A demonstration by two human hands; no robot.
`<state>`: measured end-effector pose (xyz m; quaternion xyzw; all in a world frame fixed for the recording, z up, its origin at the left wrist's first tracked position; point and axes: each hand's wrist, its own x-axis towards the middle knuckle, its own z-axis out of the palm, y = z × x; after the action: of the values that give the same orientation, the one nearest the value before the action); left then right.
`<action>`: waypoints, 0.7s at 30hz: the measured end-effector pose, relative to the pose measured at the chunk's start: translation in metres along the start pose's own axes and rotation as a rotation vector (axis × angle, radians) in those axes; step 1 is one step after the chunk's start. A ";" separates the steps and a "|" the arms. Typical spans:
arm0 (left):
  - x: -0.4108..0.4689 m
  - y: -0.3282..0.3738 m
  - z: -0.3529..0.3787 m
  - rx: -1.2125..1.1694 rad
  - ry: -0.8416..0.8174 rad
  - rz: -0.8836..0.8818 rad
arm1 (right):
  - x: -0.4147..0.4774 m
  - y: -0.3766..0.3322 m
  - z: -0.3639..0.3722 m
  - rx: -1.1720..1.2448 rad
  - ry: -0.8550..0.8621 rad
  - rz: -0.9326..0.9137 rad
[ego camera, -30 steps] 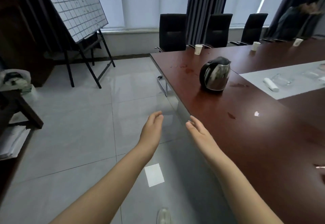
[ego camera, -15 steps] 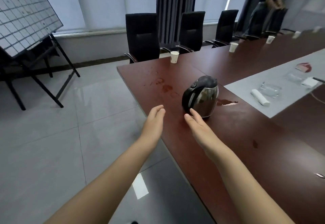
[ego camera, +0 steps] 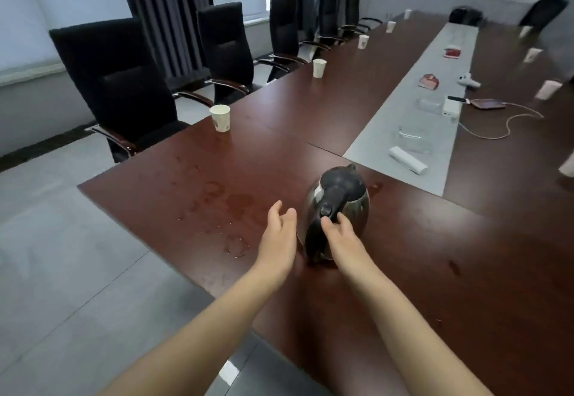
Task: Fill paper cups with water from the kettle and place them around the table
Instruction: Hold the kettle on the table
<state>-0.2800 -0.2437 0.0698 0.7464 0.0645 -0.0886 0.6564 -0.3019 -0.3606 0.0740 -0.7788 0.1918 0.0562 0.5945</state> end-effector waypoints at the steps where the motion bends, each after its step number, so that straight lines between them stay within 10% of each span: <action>1: 0.012 -0.002 0.000 0.008 -0.010 -0.016 | 0.006 0.000 0.005 0.015 0.055 0.009; 21: 0.074 -0.010 0.035 0.241 -0.310 -0.240 | 0.038 0.012 0.059 0.429 0.477 0.117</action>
<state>-0.2113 -0.2790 0.0398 0.7837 0.0401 -0.2869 0.5495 -0.2630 -0.3164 0.0338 -0.6147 0.3776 -0.1356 0.6791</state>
